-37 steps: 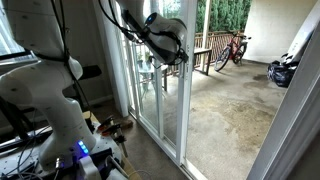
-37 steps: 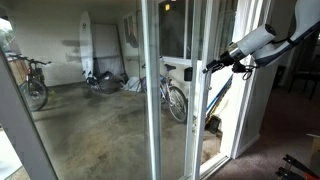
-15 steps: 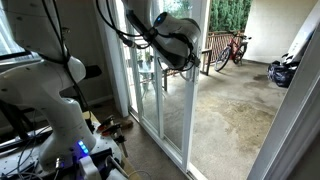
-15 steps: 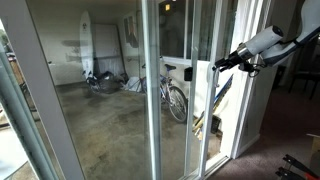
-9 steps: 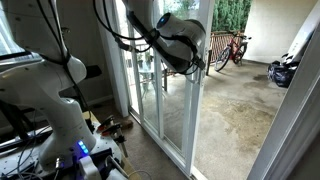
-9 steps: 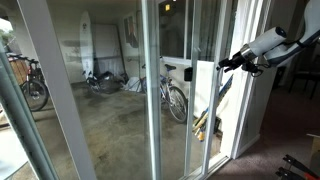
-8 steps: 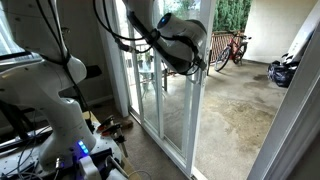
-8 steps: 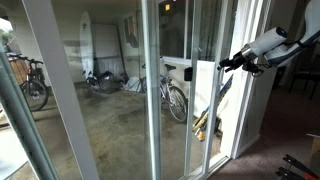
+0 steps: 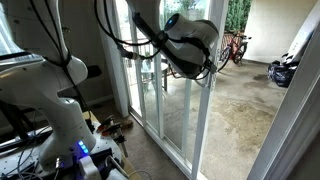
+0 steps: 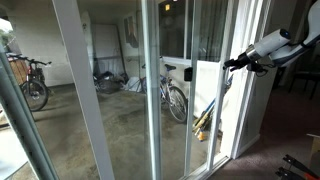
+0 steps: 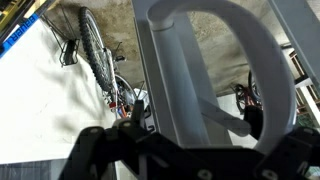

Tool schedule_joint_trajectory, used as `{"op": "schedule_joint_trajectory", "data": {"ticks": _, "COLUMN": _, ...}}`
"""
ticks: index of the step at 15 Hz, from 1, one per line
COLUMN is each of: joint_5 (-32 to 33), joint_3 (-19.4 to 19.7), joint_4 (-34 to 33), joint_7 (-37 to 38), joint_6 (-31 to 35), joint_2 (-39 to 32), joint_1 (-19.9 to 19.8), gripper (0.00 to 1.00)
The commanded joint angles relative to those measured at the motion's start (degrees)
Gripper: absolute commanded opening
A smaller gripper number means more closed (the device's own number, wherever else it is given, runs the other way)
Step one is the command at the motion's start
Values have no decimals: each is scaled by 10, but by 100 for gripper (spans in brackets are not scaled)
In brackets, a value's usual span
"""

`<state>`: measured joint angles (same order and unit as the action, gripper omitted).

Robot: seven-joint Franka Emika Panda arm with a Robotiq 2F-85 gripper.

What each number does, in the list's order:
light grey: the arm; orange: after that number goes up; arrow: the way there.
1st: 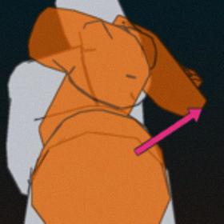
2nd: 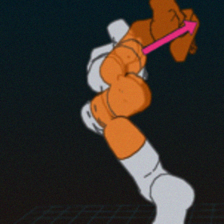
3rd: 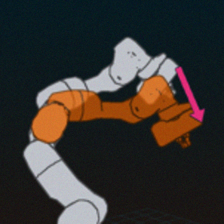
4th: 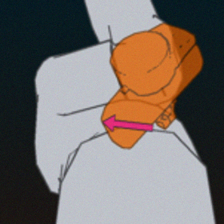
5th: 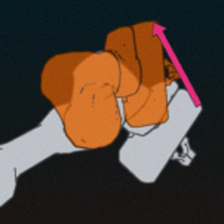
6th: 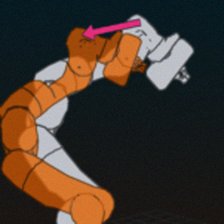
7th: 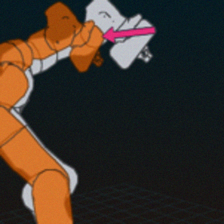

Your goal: Push the front glass door fully to the right

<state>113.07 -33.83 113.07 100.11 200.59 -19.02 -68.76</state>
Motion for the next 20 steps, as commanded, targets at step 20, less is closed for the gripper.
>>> {"op": "schedule_joint_trajectory", "data": {"ticks": 20, "joint_5": 147, "joint_3": -77, "joint_4": 81, "joint_7": -20, "joint_6": -26, "joint_2": -5, "joint_1": -42, "gripper": 100}}
